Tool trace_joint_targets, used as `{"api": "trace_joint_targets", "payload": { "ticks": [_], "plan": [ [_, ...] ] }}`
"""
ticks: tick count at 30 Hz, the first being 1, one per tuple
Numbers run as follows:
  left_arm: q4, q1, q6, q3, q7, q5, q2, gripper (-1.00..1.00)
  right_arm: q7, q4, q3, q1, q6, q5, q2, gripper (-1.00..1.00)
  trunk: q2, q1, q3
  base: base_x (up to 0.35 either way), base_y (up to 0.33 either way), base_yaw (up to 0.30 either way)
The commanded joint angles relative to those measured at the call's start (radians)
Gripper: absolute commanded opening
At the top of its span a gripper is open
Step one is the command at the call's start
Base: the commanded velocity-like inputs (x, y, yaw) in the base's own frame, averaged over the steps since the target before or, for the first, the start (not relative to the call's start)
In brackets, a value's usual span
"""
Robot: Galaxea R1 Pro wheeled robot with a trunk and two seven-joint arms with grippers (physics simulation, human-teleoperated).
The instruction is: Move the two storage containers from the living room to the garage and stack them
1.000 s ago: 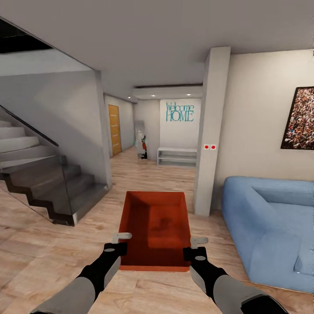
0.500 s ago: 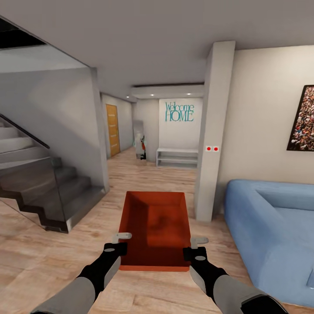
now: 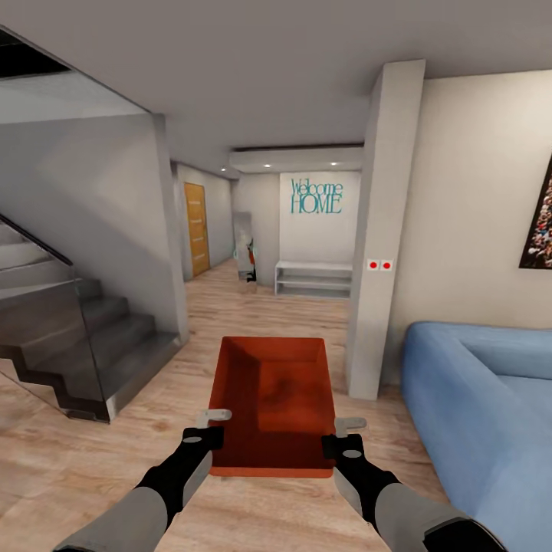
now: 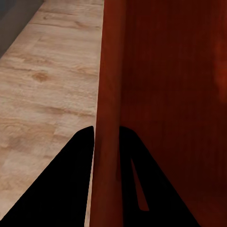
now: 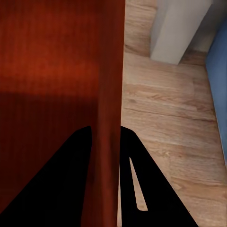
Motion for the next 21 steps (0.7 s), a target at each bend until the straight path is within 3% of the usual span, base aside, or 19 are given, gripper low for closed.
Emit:
{"api": "trace_joint_targets", "payload": {
  "ticks": [1, 21],
  "plan": [
    [-0.001, -0.001, 0.009, 0.019, 0.019, 0.083, 0.000, -1.00, 0.000, -0.003, 0.013, -0.001, -0.016, 0.001, 0.024, -1.00, -0.001, 0.001, -0.001, 0.323, 0.000, 0.000],
    [-0.001, -0.001, 0.009, 0.019, 0.019, 0.083, 0.000, -1.00, 0.000, -0.003, 0.012, -0.001, -0.016, 0.001, 0.024, -1.00, -0.001, 0.001, -0.001, 0.323, 0.000, 0.000]
  ]
}}
